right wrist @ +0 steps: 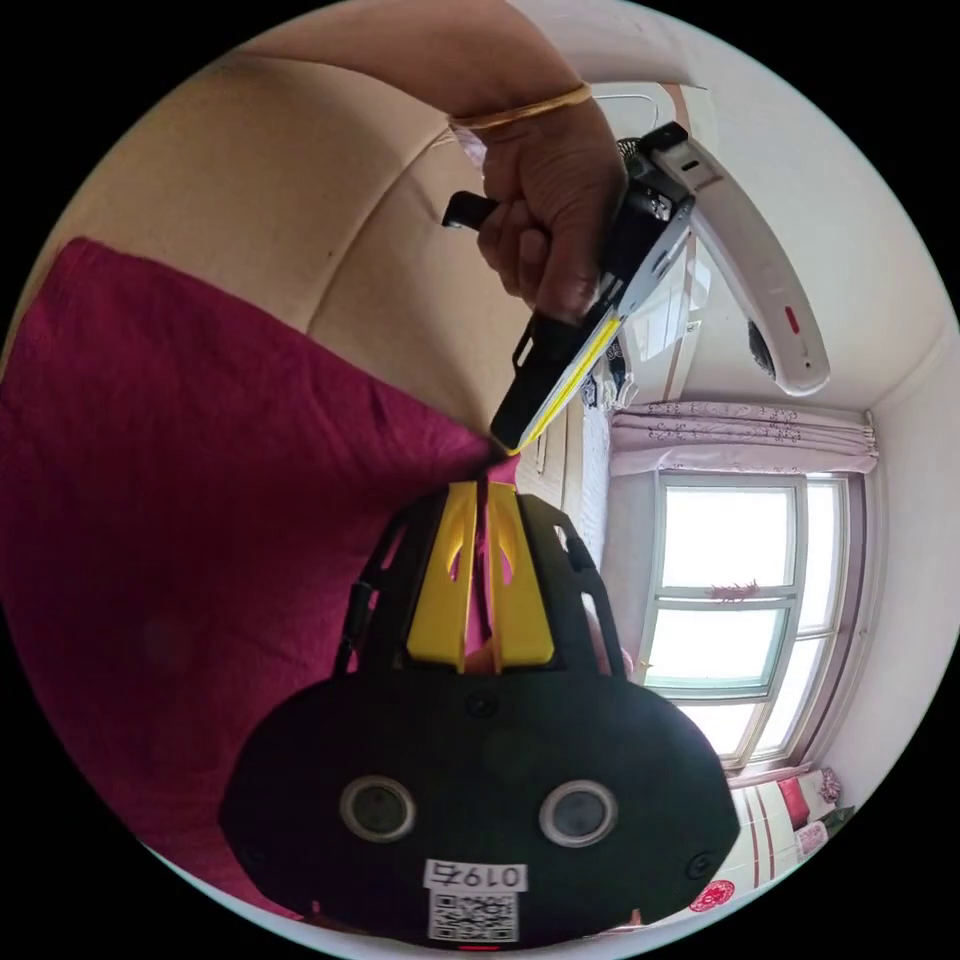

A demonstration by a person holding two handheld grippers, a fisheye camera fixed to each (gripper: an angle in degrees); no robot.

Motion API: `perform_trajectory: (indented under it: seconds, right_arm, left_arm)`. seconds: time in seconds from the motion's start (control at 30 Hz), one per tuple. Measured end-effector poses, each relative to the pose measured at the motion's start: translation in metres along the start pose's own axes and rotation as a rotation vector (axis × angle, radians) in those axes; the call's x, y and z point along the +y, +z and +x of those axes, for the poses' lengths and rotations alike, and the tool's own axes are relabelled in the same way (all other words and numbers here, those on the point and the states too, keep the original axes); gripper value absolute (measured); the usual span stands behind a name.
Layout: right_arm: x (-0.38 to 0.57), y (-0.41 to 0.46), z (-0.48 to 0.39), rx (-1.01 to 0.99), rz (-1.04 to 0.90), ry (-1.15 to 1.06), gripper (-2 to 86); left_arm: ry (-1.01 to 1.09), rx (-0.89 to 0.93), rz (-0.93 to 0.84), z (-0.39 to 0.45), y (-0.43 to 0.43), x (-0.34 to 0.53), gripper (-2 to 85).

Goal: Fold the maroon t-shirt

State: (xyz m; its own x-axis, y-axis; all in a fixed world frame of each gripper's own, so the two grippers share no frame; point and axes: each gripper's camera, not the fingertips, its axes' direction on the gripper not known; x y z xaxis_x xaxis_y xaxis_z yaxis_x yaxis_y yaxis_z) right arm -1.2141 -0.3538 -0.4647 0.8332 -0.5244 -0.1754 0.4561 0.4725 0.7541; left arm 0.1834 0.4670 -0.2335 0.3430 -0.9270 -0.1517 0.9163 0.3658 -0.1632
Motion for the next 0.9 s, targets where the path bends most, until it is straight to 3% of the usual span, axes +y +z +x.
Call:
perform_trajectory:
  seconds: [0.33,0.5,0.7,0.9]
  right_arm:
    - [-0.008,0.007,-0.028,0.029,0.022,0.027,-0.5]
    - [-0.011,0.011,-0.037,0.026,0.023,0.027,-0.5]
    - [-0.013,0.016,-0.046,0.028,0.023,0.034,-0.4]
    - [-0.013,0.018,-0.055,0.044,0.019,0.019,0.1]
  left_arm:
    - [0.154,-0.116,-0.042,0.018,0.006,-0.019,0.6]
    - [0.217,-0.027,-0.101,0.003,0.007,-0.028,0.6]
    - [0.066,0.009,0.039,-0.024,-0.001,-0.038,0.8]
    - [0.026,0.053,-0.046,-0.029,0.046,-0.046,1.5]
